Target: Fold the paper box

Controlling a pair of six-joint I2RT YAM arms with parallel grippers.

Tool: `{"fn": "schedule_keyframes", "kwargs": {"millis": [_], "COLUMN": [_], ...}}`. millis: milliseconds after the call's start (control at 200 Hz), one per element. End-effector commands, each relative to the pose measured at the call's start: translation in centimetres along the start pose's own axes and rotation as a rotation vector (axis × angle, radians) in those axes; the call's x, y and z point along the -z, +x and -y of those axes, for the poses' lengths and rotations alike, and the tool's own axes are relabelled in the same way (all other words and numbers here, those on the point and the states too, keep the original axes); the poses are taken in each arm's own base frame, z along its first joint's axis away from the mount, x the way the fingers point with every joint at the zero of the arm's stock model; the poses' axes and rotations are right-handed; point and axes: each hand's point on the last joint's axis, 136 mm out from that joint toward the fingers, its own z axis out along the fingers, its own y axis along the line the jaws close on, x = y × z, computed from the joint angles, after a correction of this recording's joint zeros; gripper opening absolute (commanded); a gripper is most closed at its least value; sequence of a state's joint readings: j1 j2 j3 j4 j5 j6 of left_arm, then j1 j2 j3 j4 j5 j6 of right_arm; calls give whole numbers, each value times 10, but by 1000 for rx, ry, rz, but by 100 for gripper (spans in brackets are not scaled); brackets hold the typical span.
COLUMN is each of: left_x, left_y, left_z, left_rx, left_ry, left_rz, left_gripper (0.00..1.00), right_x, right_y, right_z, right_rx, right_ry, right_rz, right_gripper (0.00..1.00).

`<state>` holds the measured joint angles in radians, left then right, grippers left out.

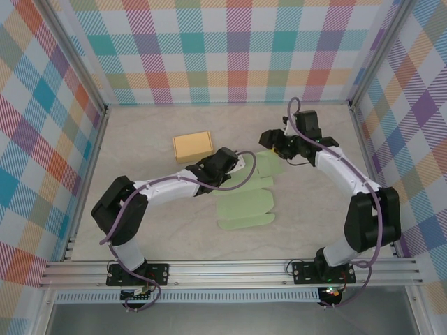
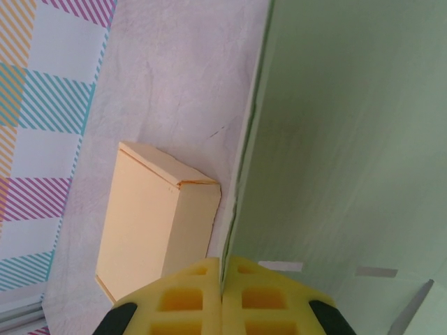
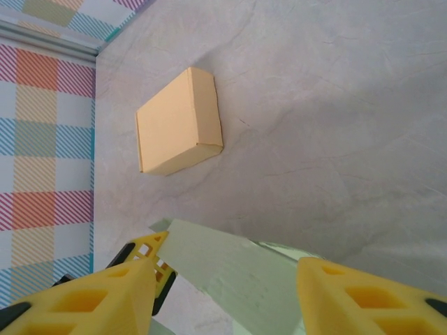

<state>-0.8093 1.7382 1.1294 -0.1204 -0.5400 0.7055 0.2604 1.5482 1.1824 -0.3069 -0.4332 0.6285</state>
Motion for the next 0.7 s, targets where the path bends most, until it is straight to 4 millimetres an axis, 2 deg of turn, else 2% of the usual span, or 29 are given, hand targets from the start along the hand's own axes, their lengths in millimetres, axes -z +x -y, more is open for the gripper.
{"fn": "schedule_keyframes", "kwargs": {"millis": [0, 300, 480, 655, 695], "left_x": [2, -5, -3, 1, 1], "left_y": [-12, -18, -26, -31, -31], "left_z": [-6, -3, 0, 8, 7], "left_rx": [33, 65, 94, 98, 100], "left_ry": [-25, -31, -18, -8, -15], "left_rz": [18, 2, 22, 43, 40], "left_gripper": [0, 0, 0, 0, 0], "right_x": [-7, -35, -50, -63, -64], "right_y": [-3, 18, 24, 21, 21], "right_z": [-17, -3, -4, -5, -6], "right_rx": [27, -1, -5, -4, -4], "right_ry": [-48, -12, -20, -22, -24], "right_rz": [-19, -94, -122, -129, -131], "right_gripper": [53, 50, 47, 38, 33]}}
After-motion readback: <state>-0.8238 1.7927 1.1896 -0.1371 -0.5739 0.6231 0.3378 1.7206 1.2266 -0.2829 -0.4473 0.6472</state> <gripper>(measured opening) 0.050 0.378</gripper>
